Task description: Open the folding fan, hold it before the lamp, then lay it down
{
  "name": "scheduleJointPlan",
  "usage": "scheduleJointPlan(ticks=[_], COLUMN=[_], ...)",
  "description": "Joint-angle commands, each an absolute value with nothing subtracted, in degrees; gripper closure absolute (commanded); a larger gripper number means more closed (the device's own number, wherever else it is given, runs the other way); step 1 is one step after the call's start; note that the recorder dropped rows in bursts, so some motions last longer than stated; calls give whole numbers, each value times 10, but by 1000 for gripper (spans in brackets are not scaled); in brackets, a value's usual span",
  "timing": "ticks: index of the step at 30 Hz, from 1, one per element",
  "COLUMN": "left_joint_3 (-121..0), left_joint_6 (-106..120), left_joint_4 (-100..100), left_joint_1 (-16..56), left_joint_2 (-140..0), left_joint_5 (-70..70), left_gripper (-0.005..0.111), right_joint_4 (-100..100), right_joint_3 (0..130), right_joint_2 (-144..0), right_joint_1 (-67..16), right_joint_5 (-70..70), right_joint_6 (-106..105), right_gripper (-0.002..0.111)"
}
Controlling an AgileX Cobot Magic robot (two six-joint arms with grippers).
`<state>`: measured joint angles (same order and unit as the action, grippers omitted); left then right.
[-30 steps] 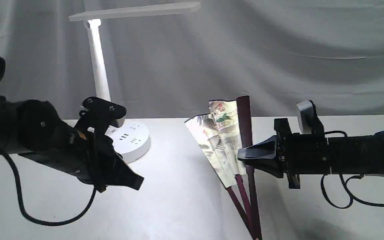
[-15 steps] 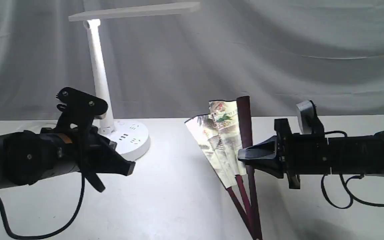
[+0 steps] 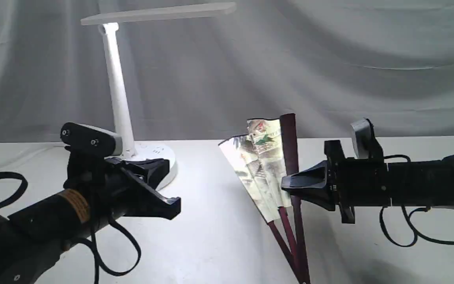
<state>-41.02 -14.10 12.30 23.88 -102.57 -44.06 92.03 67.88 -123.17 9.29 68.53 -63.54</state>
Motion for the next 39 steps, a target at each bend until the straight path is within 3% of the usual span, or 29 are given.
scheduleJointPlan(ticks=[1, 11, 20, 23, 33, 39], left_joint_3=[-399, -400, -460, -488, -572, -621], left_joint_6=[-231, -436, -650, -715, -848, -968], left_joint_4=[143, 145, 284, 305, 309, 307], left_joint_1=[242, 242, 240, 240, 240, 225], left_joint_2=[-1020, -1033, -1114, -1141, -1239, -1315], left_joint_5=[-491, -438, -462, -481, -557, -700], left_gripper=[107, 104, 68, 62, 62, 62], right_joint_4=[928, 927, 916, 915, 909, 914], right_joint_3=[681, 681, 681, 681, 681, 681], right_joint_2=[-1223, -1223, -1223, -1223, -1223, -1223], right_joint_1=[95, 95, 93, 93, 93, 93], right_joint_5=[700, 700, 700, 700, 700, 700], right_joint_6=[-641, -642, -642, -642, -643, -647], right_gripper=[108, 108, 108, 108, 108, 108])
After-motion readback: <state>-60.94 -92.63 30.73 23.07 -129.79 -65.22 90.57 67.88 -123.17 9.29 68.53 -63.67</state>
